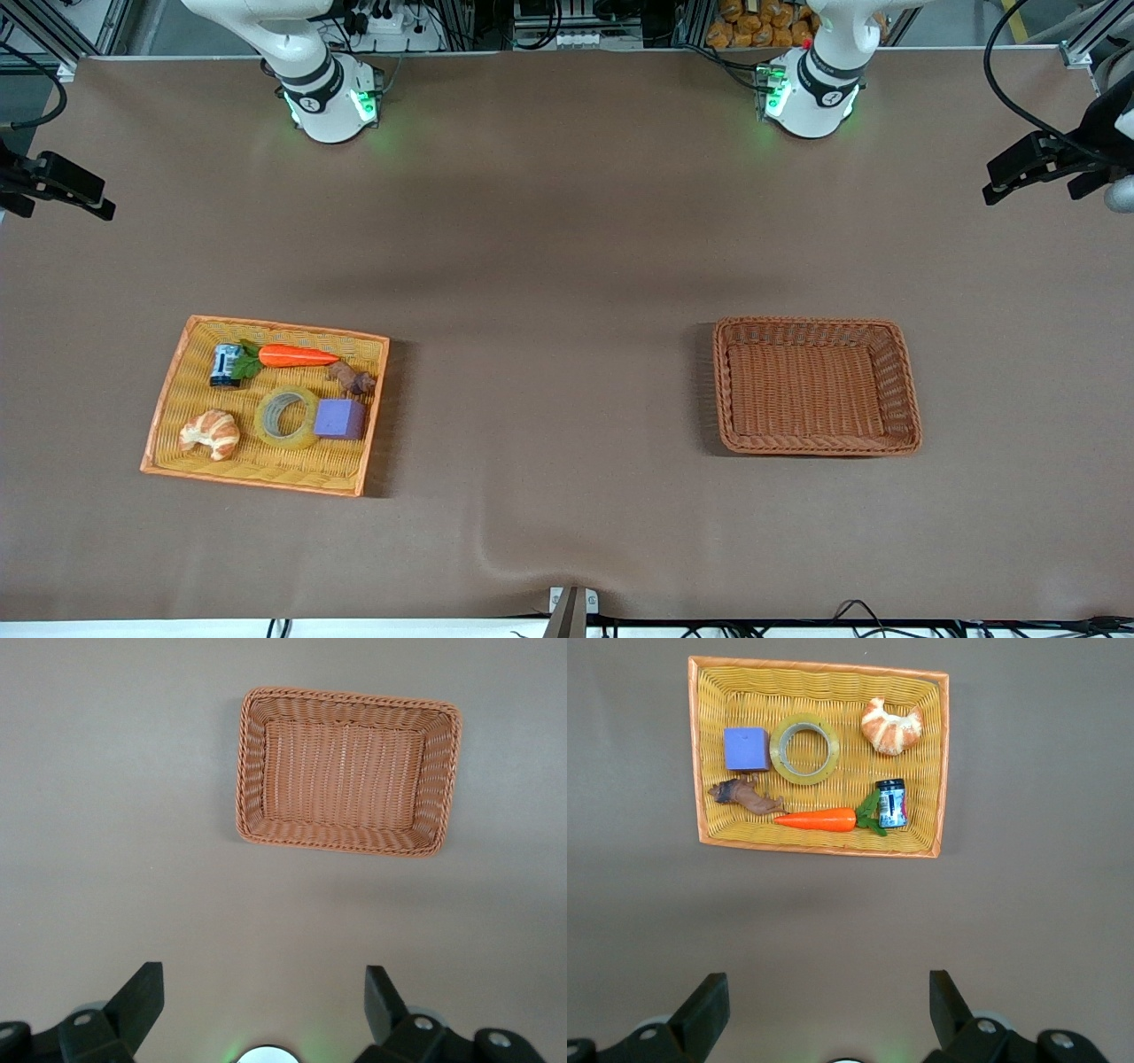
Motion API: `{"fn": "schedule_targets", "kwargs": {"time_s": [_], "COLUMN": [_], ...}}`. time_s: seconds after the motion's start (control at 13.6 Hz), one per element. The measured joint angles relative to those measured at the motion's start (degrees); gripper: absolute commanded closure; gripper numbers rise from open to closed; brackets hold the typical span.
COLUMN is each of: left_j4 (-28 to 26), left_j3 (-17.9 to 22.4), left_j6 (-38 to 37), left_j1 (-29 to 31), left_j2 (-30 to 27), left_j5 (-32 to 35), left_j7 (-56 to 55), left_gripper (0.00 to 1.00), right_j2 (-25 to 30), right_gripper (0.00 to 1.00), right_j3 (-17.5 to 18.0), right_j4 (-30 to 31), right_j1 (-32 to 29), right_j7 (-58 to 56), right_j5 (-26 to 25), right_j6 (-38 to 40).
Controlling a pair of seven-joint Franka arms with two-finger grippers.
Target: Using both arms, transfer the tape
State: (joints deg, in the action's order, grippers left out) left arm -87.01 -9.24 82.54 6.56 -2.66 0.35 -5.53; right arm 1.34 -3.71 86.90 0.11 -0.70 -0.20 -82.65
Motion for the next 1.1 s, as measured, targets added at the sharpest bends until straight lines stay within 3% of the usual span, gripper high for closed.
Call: {"fn": "schedule_targets", "kwargs": {"time_s": [1.1], "left_j4": [-1.03], "left_j3": [-0.01], "left_j6": [-0.65], "left_j1": [0.1], "left_j2": [0.19], "left_j5": [0.0], "left_j7": [0.0], "left_gripper": [0.0], "right_j2": [-0.13], "right_gripper": [0.0], "right_j3": [-0.02], "right_j4": [0.0], "right_j1": [-0.03], "right_j7": [0.0], "right_j5": [0.0], "right_j6": [0.0]}}
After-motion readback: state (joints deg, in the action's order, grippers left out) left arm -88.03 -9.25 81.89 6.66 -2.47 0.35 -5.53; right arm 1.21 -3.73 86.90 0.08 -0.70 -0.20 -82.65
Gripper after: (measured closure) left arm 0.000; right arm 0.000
